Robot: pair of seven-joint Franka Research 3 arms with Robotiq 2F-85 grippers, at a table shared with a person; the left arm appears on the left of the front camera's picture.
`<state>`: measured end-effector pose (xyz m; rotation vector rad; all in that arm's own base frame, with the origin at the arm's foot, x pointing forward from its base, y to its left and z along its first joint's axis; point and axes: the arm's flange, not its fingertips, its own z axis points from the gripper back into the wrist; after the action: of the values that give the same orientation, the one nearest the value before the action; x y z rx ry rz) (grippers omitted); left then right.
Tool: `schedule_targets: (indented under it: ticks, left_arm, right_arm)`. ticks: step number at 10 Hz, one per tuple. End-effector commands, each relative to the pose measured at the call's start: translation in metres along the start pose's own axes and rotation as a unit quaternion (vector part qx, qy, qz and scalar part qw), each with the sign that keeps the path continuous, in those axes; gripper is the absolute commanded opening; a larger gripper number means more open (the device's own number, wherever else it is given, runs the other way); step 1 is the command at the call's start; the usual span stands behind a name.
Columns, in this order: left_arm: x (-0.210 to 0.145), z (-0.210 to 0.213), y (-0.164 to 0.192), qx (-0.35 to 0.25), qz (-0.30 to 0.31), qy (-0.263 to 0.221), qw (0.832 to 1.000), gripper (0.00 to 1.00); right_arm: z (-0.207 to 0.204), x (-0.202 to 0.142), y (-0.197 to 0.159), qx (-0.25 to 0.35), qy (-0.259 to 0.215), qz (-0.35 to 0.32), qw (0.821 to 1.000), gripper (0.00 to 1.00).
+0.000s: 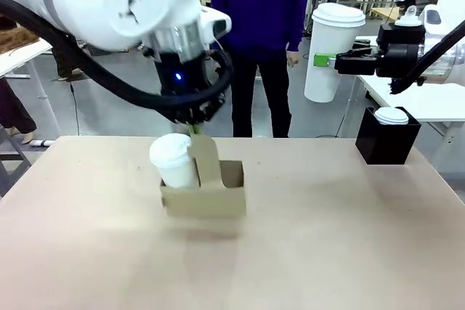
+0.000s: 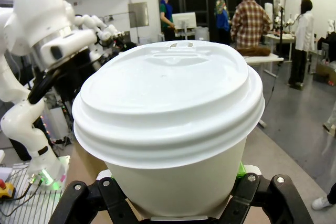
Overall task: Pour a drink into a cup and package it in a carrier.
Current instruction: Position the Cup Carrier in the center of the table.
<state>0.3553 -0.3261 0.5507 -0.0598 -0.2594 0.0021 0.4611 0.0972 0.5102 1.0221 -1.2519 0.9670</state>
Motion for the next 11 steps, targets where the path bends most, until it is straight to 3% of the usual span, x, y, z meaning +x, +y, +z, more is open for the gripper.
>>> schedule_targets:
  ticks: [1,7,11]
  left_arm:
    - [-0.013,-0.016,-0.011,0.008,0.015,-0.021,1.0,0.02]
    - [-0.036,-0.058,-0.054,0.042,0.003,-0.004,0.999,0.02]
    - [-0.039,-0.059,-0.048,0.039,-0.008,0.006,0.999,0.02]
  right_arm:
    - [-0.002,0.003,0.002,-0.004,0.0,0.009,1.0,0.8]
    - [-0.002,0.003,0.002,-0.004,0.0,0.009,1.0,0.8]
    - [-0.002,0.003,0.002,-0.004,0.0,0.009,1.0,0.8]
